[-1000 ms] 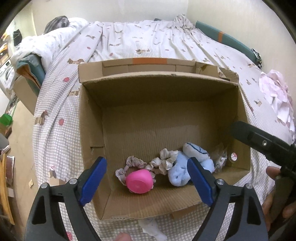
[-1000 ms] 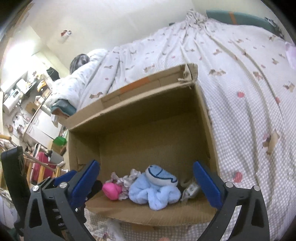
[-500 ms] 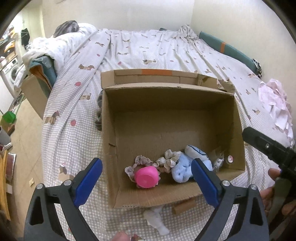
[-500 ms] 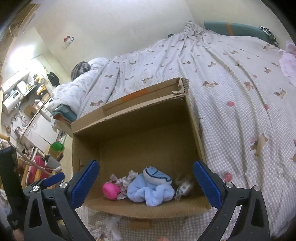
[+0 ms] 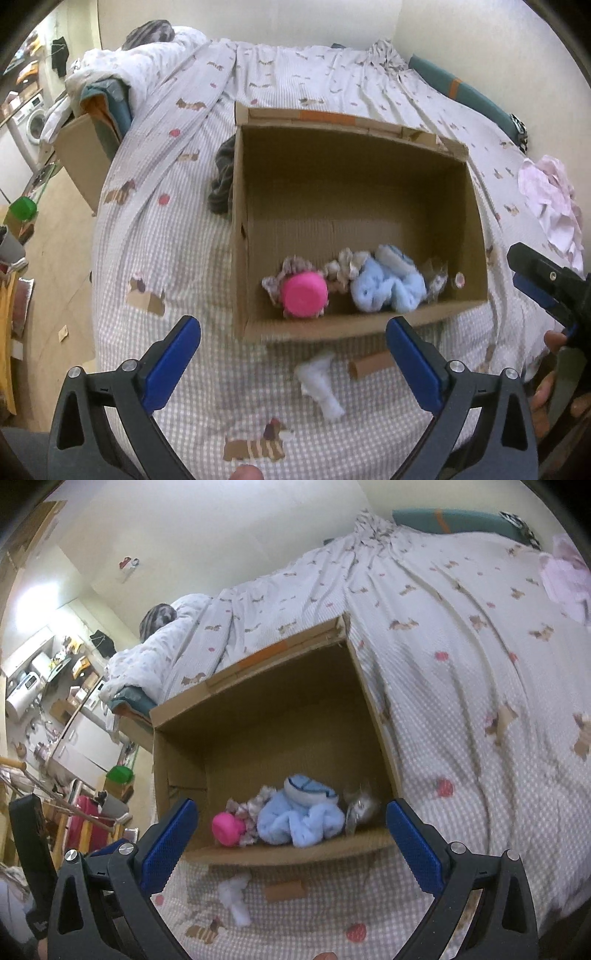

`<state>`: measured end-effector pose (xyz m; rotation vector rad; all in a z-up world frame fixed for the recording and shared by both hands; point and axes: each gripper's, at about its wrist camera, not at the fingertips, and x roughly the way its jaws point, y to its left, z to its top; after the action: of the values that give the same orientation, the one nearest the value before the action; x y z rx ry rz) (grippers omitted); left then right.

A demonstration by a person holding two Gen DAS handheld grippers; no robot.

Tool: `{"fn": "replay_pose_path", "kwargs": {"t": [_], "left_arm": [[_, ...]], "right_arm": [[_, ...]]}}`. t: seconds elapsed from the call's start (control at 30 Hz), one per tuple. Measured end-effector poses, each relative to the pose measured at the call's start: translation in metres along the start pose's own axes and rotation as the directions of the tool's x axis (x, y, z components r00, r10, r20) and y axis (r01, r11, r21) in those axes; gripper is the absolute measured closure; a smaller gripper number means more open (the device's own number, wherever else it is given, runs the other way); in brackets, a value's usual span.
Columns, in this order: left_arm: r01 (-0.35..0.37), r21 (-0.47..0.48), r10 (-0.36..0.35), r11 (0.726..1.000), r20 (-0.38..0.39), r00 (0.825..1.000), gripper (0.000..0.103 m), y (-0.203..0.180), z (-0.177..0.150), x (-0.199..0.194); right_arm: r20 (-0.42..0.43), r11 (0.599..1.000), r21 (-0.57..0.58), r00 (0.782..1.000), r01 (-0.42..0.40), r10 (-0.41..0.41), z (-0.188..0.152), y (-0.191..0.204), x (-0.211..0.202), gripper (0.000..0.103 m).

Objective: Organize soft objects
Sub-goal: 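Open the left gripper to release the scrunchie and withdraw both grippers, then grasp the white sock with the left gripper while the right gripper grasps the tan tube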

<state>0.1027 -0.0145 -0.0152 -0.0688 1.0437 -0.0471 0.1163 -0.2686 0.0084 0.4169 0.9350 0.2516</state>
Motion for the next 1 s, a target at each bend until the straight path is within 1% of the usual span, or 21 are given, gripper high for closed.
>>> {"fn": "replay_pose_path", "kwargs": {"t": [0.13, 0.27, 0.4, 0.47, 0.53, 0.57, 0.63, 0.7, 0.77, 0.83, 0.9, 0.97, 1.0], "left_arm": [[-0.004, 0.004, 0.004, 1.0, -0.017, 1.0, 0.003, 0.001, -0.016, 0.0], [-0.013, -0.002, 0.013, 1.0, -0.031, 0.999, 0.003, 0.004, -0.028, 0.002], [0.01, -0.012, -0.011, 1.0, -0.074, 0.997, 0.003, 0.005, -0.036, 0.011], [0.02, -0.004, -0.02, 1.0, -0.108, 0.994, 0.003, 0.002, -0.04, 0.02], [0.033, 0.024, -0.029, 0.999, -0.156, 0.987, 0.003, -0.006, -0.048, 0.033], [0.04, 0.033, -0.034, 0.999, -0.172, 0.985, 0.003, -0.009, -0.05, 0.038], [0.071, 0.045, -0.06, 0.996, -0.222, 0.973, 0.003, -0.019, -0.056, 0.053], [0.081, 0.043, -0.068, 0.996, -0.237, 0.969, 0.005, -0.024, -0.057, 0.064], [0.067, 0.057, -0.053, 0.996, -0.222, 0.974, 0.017, -0.029, -0.055, 0.073], [0.026, 0.094, -0.007, 0.995, -0.202, 0.979, 0.023, -0.034, -0.052, 0.081], [0.009, 0.132, 0.019, 0.991, -0.21, 0.977, 0.035, -0.039, -0.051, 0.091], [0.01, 0.133, 0.021, 0.991, -0.231, 0.973, 0.06, -0.039, -0.051, 0.098], [0.015, 0.125, 0.016, 0.992, -0.246, 0.969, 0.066, -0.038, -0.052, 0.101]], "right_arm": [[-0.033, 1.0, -0.008, 0.999, 0.014, -0.014, -0.011, 0.0, -0.002, 0.0], [-0.046, 0.999, -0.025, 0.998, 0.029, -0.03, -0.024, 0.0, -0.008, 0.0], [-0.088, 0.998, -0.03, 0.994, 0.061, -0.063, -0.039, -0.006, -0.007, 0.0], [-0.136, 0.991, -0.058, 0.982, 0.123, -0.13, -0.047, -0.01, 0.001, 0.0], [-0.179, 0.978, -0.092, 0.963, 0.188, -0.202, -0.054, -0.015, 0.01, 0.0], [-0.192, 0.974, -0.096, 0.957, 0.203, -0.218, -0.057, -0.019, 0.012, 0.0], [-0.212, 0.971, -0.086, 0.949, 0.221, -0.235, -0.059, -0.027, 0.015, 0.0], [-0.222, 0.97, -0.064, 0.944, 0.234, -0.243, -0.059, -0.036, 0.017, 0.0], [-0.23, 0.97, -0.049, 0.943, 0.238, -0.243, -0.059, -0.04, 0.018, 0.0], [-0.231, 0.969, -0.053, 0.941, 0.24, -0.246, -0.059, -0.041, 0.019, 0.0], [-0.231, 0.968, -0.069, 0.94, 0.241, -0.251, -0.06, -0.039, 0.02, 0.0], [-0.235, 0.968, -0.079, 0.939, 0.24, -0.252, -0.059, -0.037, 0.023, 0.0], [-0.238, 0.968, -0.082, 0.938, 0.239, -0.252, -0.061, -0.037, 0.025, 0.0]]}}
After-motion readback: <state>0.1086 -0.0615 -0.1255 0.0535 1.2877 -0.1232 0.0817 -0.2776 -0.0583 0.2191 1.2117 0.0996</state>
